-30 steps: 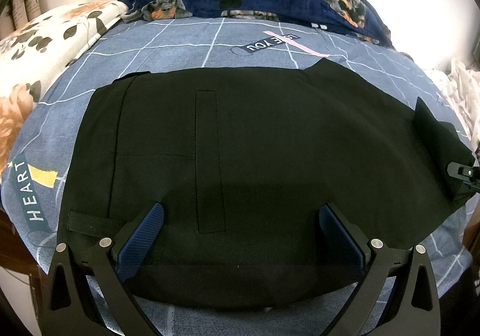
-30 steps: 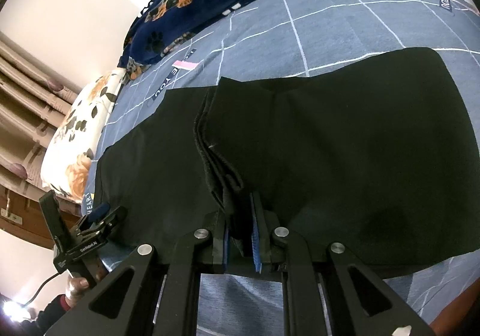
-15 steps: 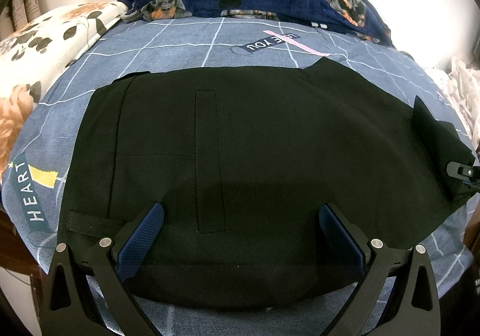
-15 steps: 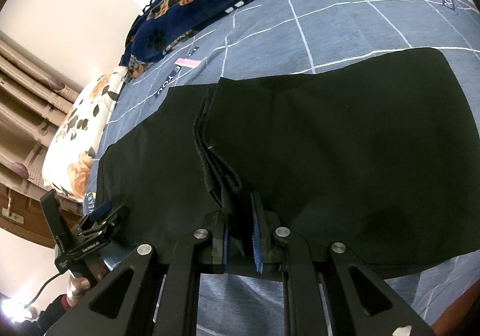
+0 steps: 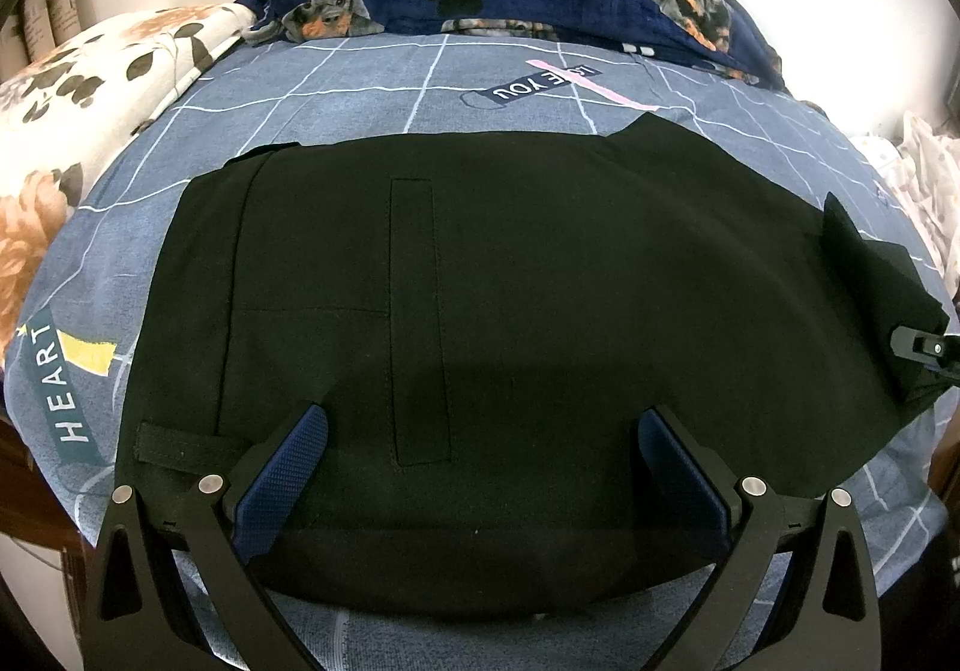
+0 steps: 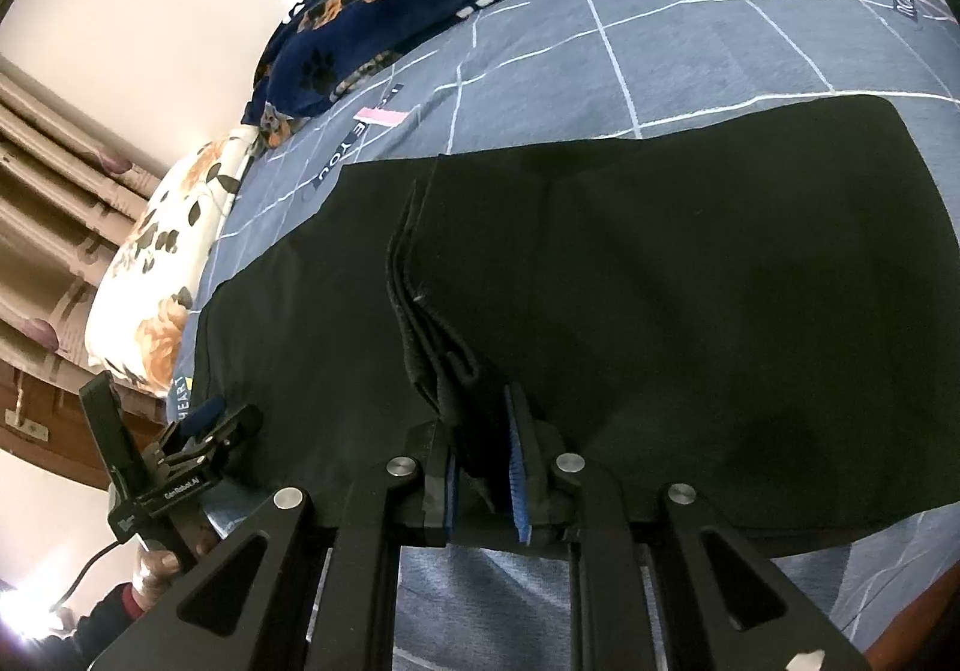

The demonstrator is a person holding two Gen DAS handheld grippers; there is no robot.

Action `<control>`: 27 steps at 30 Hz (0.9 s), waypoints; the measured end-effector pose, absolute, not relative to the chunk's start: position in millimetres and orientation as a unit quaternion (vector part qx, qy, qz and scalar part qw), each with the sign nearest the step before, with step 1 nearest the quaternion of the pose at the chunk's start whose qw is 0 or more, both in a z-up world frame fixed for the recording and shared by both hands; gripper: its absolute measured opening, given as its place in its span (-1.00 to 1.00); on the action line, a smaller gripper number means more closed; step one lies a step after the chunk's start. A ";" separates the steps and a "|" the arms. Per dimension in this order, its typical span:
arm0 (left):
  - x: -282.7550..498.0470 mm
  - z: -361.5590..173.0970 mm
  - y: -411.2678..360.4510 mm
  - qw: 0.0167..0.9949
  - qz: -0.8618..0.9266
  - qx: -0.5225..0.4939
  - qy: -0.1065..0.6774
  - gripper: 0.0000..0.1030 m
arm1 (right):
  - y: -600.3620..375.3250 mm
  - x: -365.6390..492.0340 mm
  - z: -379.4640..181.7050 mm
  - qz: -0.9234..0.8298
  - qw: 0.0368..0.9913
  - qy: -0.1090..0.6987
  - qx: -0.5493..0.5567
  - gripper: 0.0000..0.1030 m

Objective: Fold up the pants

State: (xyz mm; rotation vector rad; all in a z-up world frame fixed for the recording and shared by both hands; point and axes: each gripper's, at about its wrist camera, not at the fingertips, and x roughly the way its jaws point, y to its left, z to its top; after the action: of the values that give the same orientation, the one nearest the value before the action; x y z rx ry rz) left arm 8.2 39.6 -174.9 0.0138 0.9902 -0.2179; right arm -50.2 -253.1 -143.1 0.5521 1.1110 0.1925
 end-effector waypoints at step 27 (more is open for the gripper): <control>7.5 -174.7 37.6 0.874 -0.104 0.011 0.475 0.99 | -350.8 -50.4 -110.8 0.129 0.796 0.440 0.396 -0.04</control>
State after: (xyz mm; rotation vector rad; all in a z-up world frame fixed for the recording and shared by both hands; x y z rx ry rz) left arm 7.5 37.6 -174.7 0.0228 0.9924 -0.2171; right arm -50.4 -350.8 -110.8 0.8510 0.9442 0.2763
